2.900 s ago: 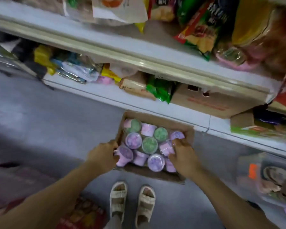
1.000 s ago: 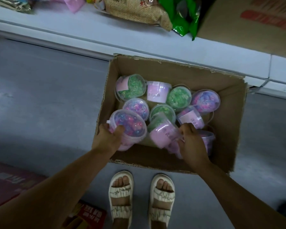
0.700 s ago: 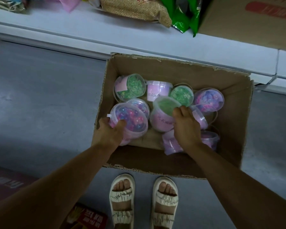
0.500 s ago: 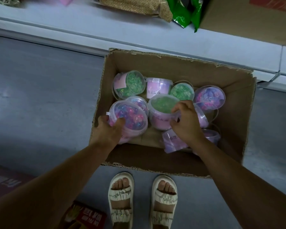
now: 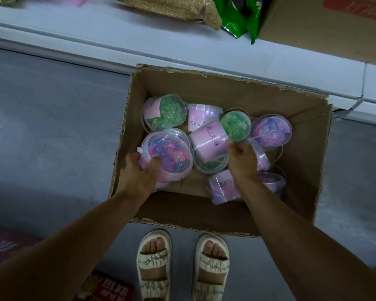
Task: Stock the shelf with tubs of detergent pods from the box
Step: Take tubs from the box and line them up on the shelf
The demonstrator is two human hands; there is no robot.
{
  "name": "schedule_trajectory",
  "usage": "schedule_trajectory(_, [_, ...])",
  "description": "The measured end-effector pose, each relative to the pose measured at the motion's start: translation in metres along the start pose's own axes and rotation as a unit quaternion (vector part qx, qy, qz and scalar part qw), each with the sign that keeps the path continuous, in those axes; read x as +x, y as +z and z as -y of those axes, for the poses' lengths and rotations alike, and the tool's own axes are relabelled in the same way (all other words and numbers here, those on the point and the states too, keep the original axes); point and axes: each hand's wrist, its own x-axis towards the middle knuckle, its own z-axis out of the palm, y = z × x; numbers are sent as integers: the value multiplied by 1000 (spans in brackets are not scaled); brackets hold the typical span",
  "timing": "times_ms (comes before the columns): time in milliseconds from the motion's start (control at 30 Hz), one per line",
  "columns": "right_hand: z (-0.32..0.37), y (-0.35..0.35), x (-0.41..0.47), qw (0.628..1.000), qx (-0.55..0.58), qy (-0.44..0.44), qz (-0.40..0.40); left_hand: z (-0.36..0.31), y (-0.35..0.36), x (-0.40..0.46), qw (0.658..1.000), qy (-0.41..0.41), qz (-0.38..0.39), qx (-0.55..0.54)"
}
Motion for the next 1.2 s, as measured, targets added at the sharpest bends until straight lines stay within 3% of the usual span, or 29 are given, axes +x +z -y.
schedule_trajectory(67, [4,5,6,999,31,13,23,1,-1,3,1000,0,1,3])
schedule_trajectory(167, [5,9,9,997,-44,-19,68,-1,-3,3,1000,-5,-12,12])
schedule_trajectory(267, [7,4,7,981,-141,-128,26,-5,-4,-2,1000,-8,-24,9])
schedule_trajectory(433, [21,-9,7,946,-168,-274,-49,-6,-8,-1,1000,-4,-19,6])
schedule_trajectory(567, [13,-11,10,895,-275,-348,-39,-9,-7,1,999,-12,-29,9])
schedule_trajectory(733, [-12,-20,-7,893,-303,-327,57,-5,-6,-4,1000,-2,-17,5])
schedule_trajectory(900, [1,-22,-5,964,-165,-201,-47,0,-2,-4,1000,-7,-4,3])
schedule_trajectory(1067, [-1,-14,19,974,-186,-70,106,-4,4,-5,999,1,-14,-28])
schedule_trajectory(1200, [-8,-7,19,980,-154,-100,81,-4,8,-8,998,-5,-36,-55])
